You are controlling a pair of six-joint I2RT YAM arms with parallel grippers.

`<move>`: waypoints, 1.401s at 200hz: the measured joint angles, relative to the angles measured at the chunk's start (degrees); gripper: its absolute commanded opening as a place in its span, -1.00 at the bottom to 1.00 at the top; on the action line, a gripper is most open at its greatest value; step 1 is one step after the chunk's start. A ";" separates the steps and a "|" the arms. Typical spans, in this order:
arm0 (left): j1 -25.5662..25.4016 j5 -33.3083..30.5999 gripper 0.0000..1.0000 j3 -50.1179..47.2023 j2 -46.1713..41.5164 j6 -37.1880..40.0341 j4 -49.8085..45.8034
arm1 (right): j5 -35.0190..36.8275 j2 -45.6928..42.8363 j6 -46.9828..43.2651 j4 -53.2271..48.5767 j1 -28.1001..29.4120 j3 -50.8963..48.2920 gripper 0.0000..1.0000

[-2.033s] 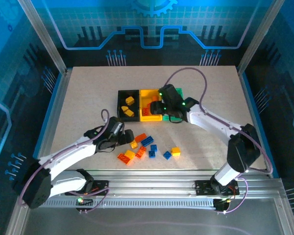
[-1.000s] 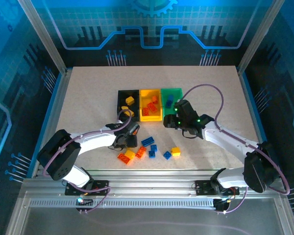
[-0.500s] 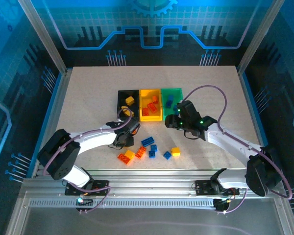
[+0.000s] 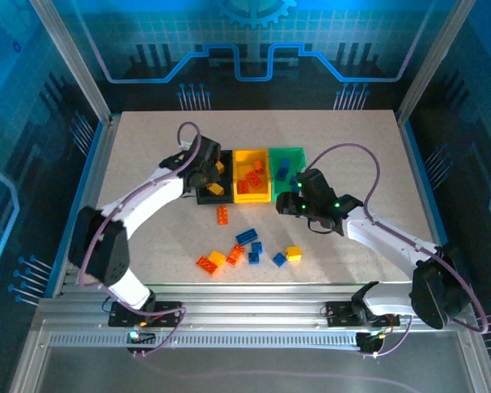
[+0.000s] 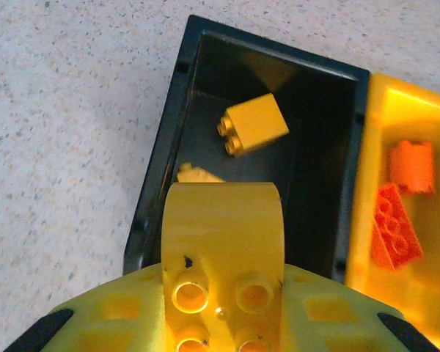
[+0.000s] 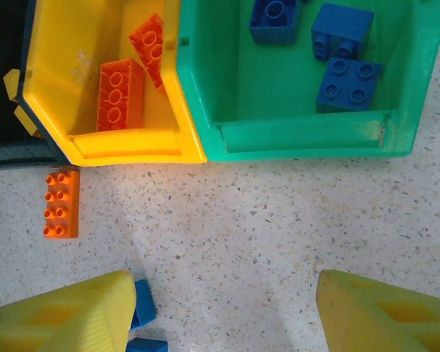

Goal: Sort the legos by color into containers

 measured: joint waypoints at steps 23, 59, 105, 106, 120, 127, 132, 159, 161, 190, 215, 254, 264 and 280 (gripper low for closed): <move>0.59 -0.63 -0.52 4.85 7.34 1.14 -0.15 | 0.00 -0.02 0.02 -0.15 0.00 -0.20 0.36; 1.36 -0.63 0.07 10.78 14.16 2.62 -1.60 | -0.22 -0.17 0.00 -0.26 0.00 -0.31 0.40; 0.70 0.50 0.81 12.09 13.03 2.86 -2.56 | -1.11 -1.40 0.66 -3.08 0.00 -0.46 0.51; 0.63 0.52 0.84 12.09 12.96 2.69 -2.56 | -1.11 -1.42 0.66 -3.13 0.00 -0.46 0.52; -0.68 1.07 0.98 11.21 10.12 2.60 -2.32 | -1.42 -1.60 1.01 -4.39 0.00 -0.66 0.54; -1.57 1.49 0.98 10.19 7.89 2.43 -1.99 | -1.60 -1.68 1.11 -5.14 0.00 -0.92 0.55; -2.34 1.77 0.98 9.31 5.97 2.38 -1.77 | -1.75 -1.68 1.29 -5.73 0.00 -1.16 0.55; -7.28 3.56 0.98 2.51 -5.90 1.97 0.66 | -2.89 -1.73 1.49 -8.85 0.04 -3.32 0.55; -7.76 3.63 0.98 1.90 -6.80 1.95 0.87 | -2.91 -1.73 1.51 -9.05 0.07 -3.50 0.55; -13.14 4.66 0.98 -6.14 -16.57 0.83 2.89 | -3.98 -1.73 1.46 -12.41 0.72 -6.82 0.56; -15.72 5.27 0.98 -13.64 -20.98 -1.09 3.52 | -4.96 -1.73 1.36 -13.92 2.75 -8.02 0.59; -16.63 5.70 0.98 -24.55 -25.24 -4.87 3.34 | -6.93 -1.55 1.25 -13.05 5.35 -8.96 0.55; -16.68 5.68 0.98 -26.58 -26.32 -5.73 3.34 | -7.15 -1.03 1.27 -12.41 5.42 -9.14 0.52; -16.68 5.62 0.98 -29.46 -28.28 -7.17 3.17 | -7.32 0.74 1.20 -11.65 5.62 -9.38 0.45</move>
